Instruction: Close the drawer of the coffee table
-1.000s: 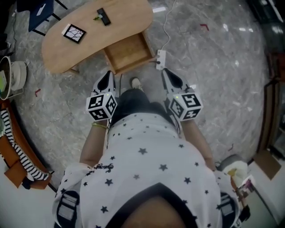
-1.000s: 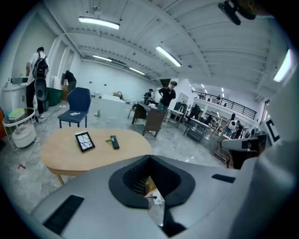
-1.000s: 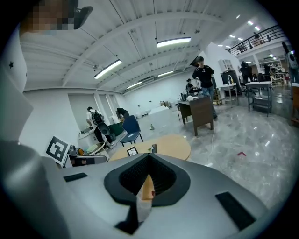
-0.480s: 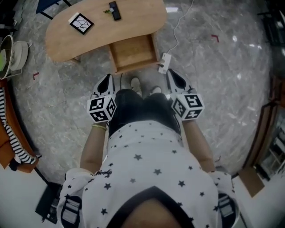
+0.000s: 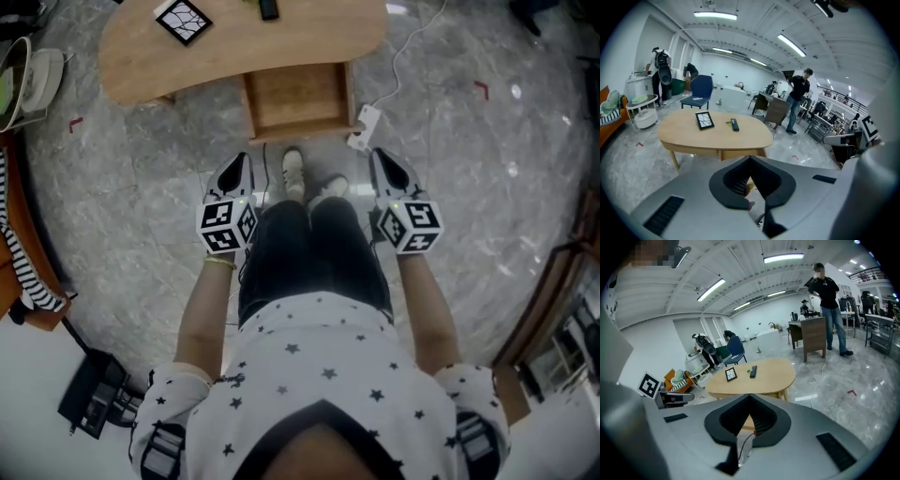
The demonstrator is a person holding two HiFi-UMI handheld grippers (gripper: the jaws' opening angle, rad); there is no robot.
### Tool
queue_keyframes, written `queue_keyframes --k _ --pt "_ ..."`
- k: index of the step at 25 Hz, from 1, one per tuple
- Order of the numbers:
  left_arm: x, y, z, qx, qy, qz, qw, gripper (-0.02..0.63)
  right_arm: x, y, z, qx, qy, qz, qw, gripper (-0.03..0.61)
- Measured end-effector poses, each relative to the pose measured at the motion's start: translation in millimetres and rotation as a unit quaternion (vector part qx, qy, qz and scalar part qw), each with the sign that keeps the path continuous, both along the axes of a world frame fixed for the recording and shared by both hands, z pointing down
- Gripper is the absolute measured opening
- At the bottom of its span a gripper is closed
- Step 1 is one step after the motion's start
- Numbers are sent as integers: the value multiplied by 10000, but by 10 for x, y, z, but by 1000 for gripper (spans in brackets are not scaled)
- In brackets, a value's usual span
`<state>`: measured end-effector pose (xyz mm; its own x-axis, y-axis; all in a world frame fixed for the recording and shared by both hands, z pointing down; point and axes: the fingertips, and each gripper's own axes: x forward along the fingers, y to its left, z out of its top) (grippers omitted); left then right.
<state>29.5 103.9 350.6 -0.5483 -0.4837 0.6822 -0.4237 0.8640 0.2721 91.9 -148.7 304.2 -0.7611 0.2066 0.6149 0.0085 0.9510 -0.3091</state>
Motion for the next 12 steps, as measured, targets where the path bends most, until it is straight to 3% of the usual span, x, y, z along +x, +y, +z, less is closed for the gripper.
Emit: queue_keyframes --k 12 --pt "-66 99 1109 -424 470 25 9980 10 -113 -192 1107 163 440 -344 9983 9"
